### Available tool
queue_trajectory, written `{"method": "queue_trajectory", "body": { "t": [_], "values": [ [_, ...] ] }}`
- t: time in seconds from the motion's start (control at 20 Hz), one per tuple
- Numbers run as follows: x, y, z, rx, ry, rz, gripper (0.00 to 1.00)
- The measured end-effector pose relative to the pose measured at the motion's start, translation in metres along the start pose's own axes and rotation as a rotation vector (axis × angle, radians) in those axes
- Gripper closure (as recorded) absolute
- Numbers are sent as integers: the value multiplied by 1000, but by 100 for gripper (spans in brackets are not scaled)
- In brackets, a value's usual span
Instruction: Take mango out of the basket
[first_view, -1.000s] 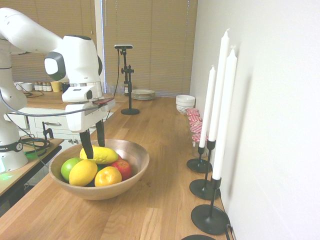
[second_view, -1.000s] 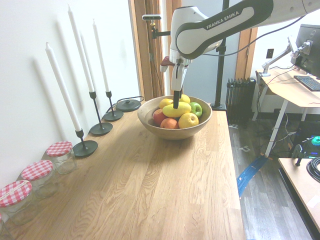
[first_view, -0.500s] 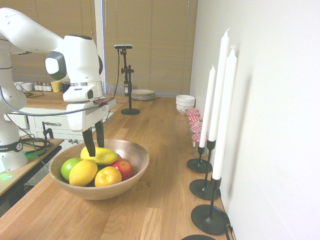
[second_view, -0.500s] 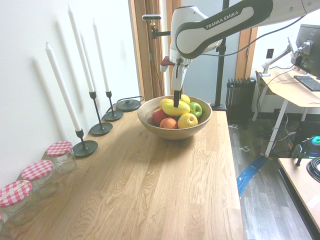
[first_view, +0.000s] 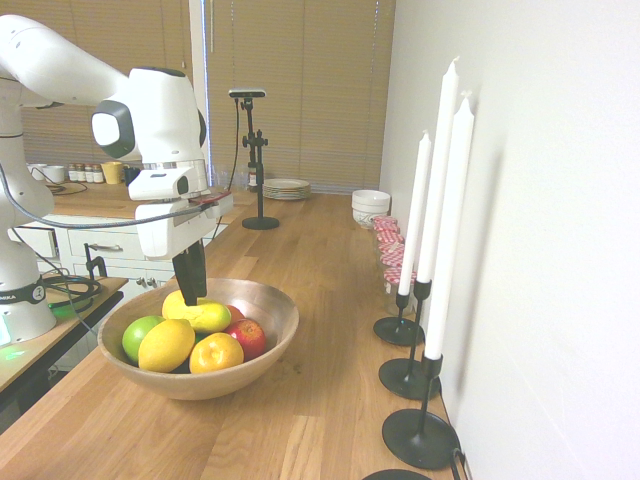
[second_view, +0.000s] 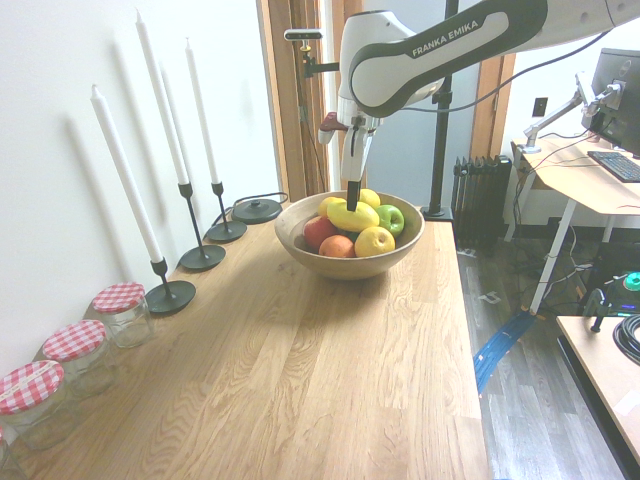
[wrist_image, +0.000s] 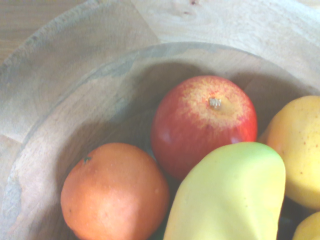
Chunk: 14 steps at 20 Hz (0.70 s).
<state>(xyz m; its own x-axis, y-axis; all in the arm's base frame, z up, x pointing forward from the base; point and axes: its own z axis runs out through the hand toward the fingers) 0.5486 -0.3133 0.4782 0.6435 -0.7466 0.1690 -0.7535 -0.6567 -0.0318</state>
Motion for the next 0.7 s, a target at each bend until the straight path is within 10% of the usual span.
{"method": "queue_trajectory", "body": {
  "t": [0.6, 0.65, 0.7],
  "values": [
    [0, -1, -1, 1, 1, -1, 100],
    [0, -1, -1, 1, 0, -1, 0],
    [-1, -1, -1, 1, -1, 0, 0]
  ]
}}
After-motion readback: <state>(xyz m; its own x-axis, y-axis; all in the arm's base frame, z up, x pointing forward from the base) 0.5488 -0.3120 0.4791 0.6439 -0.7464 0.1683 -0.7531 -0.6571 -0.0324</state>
